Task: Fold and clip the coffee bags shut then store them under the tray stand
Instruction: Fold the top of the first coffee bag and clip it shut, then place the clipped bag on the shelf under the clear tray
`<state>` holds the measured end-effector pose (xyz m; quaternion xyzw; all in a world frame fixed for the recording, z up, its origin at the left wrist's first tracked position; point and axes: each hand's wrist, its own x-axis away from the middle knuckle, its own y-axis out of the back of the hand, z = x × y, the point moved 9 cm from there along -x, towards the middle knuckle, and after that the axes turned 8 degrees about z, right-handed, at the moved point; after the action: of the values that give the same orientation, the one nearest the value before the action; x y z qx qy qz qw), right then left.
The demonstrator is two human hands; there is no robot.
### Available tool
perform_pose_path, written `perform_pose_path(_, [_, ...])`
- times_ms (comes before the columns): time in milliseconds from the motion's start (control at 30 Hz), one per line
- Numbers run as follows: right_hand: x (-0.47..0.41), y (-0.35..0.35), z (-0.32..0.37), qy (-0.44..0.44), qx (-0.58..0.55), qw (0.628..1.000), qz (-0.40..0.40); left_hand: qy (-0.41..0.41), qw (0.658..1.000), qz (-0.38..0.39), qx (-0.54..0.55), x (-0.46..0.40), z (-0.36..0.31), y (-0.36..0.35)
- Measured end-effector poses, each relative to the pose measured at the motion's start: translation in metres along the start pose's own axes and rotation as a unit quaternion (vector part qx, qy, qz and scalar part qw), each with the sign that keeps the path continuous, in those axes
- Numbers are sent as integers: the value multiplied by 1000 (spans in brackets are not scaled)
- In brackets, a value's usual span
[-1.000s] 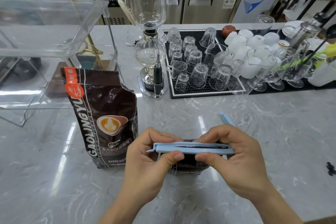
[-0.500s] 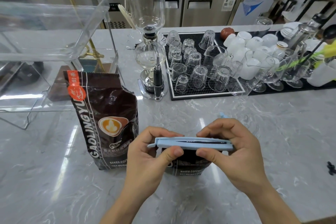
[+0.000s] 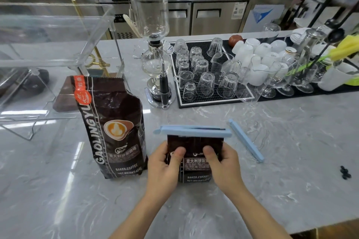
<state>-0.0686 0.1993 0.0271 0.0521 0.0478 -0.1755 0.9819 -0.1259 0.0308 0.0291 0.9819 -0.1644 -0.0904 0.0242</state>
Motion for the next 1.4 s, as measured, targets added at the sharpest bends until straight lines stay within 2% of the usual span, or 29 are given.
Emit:
perform_pose_path(100, [4,-4,-3,8,-38,999,-16,-12,1000,-3,2,5,1,-9])
perform_pose_path(433, [10,-3,-15,44,19,998,-46,-8,998,-25,-49,13,9,-11])
perform_pose_path(633, [12,-3,-24,34,2,997,-74,15,999,-39,21,17,15,-15])
perform_pose_path(833, [21,-4,-27,9,-15,993,-116,68,989,-94,86,26,33,-16])
perform_pose_path(933, [26,-5,-30,-14,-6,995,-99,91,986,-96,99,32,34,-17])
perform_pose_path(1067, [32,-8,-25,-25,22,998,-48,91,993,-60,44,41,18,-15])
perform_pose_path(1267, [50,4,-36,-65,32,997,30,93,992,-78,34,67,9,-4])
perform_pose_path(1400, [62,15,-44,-92,12,994,54,110,990,-88,29,81,12,-2])
